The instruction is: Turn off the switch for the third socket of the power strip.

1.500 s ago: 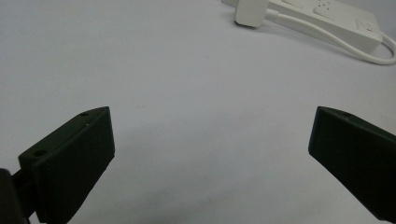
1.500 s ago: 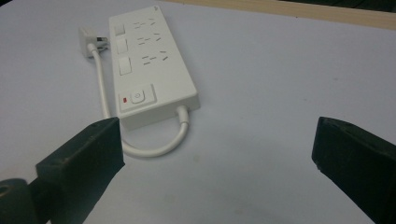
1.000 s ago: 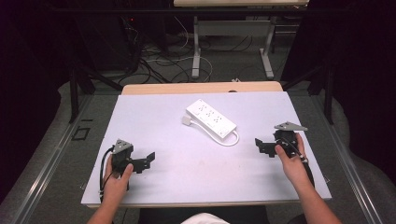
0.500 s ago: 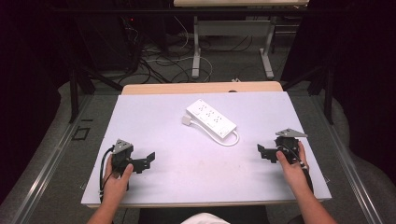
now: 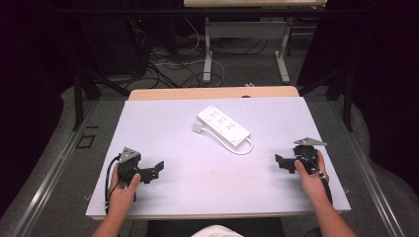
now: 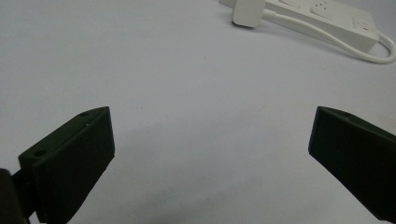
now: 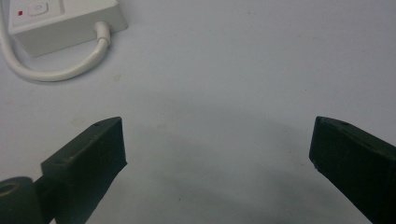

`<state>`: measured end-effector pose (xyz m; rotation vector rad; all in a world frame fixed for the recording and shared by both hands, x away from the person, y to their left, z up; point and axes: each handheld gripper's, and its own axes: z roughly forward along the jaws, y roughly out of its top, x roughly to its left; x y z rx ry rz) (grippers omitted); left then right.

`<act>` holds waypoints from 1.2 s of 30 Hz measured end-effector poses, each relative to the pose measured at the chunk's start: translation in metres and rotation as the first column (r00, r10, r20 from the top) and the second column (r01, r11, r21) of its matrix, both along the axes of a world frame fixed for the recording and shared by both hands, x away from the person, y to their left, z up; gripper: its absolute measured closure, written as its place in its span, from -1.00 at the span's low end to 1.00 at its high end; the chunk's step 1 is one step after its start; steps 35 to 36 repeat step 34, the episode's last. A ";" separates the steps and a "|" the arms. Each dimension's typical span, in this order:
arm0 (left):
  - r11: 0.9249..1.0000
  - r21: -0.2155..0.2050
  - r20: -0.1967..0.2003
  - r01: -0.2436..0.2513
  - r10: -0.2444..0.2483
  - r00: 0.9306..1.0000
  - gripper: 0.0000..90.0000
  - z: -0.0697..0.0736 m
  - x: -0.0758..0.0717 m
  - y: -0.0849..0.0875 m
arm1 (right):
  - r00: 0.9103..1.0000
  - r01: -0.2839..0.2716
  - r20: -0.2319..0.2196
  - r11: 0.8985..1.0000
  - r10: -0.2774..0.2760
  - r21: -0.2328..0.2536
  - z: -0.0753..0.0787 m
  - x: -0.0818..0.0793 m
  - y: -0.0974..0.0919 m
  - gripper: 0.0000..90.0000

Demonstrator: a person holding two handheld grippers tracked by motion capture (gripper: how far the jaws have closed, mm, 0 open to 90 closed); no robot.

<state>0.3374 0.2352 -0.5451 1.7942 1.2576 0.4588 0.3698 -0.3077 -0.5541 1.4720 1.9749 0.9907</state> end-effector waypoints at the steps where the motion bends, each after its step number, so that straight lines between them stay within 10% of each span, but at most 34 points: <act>1: 1.000 0.000 0.000 0.000 0.000 1.000 -0.99 0.000 0.000 0.000 | 1.000 0.006 -0.006 1.000 -0.006 0.007 0.000 0.000 0.000 -0.93; 36: 1.000 0.008 -0.001 0.004 -0.004 1.000 -0.99 -0.002 0.002 0.000 | 0.999 0.003 -0.046 1.000 -0.003 0.007 -0.013 0.005 -0.002 -0.87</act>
